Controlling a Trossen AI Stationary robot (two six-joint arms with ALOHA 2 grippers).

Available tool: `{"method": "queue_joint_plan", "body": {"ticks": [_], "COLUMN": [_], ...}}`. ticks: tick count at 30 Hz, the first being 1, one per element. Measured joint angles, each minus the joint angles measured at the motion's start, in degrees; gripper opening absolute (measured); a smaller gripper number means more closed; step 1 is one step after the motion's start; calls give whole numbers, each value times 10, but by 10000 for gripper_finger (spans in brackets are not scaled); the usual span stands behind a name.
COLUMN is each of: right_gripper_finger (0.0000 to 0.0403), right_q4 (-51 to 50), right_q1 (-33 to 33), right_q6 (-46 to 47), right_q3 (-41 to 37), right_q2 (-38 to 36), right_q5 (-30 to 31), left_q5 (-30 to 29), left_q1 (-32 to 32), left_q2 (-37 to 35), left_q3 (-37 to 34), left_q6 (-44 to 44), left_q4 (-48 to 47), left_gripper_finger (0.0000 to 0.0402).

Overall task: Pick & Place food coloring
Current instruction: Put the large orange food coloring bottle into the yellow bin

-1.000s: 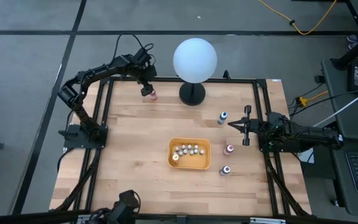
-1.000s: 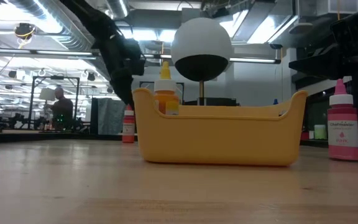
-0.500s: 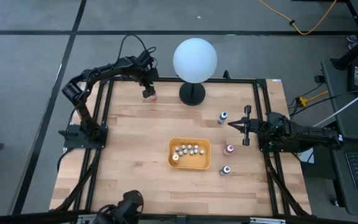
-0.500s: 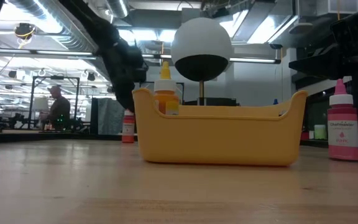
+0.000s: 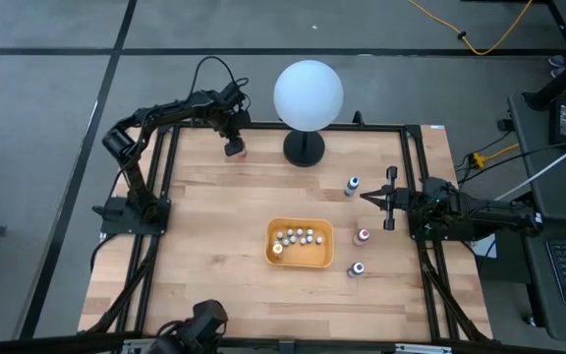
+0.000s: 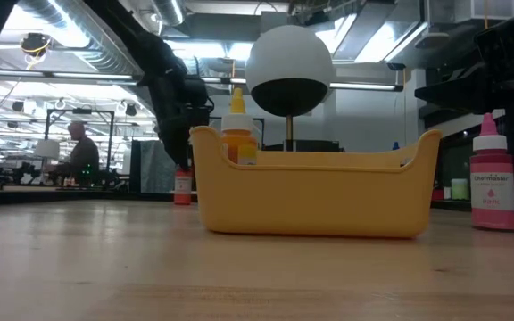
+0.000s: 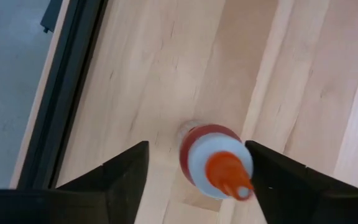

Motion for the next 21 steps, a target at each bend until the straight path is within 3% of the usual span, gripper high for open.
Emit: {"method": "queue_joint_plan", "body": {"ticks": [10,21], "right_gripper_finger": [16,16], "right_q4": [0,0], "right_q1": [0,0], "right_q6": [0,0], "right_q3": [0,0], "right_q2": [0,0], "right_q5": [0,0], "left_q5": [3,-2], "left_q1": [0,-36], "left_q2": [-9,-59], "left_q3": [1,1], "left_q6": [10,8], "left_q4": [-6,-10], "left_gripper_finger": [120,113]}}
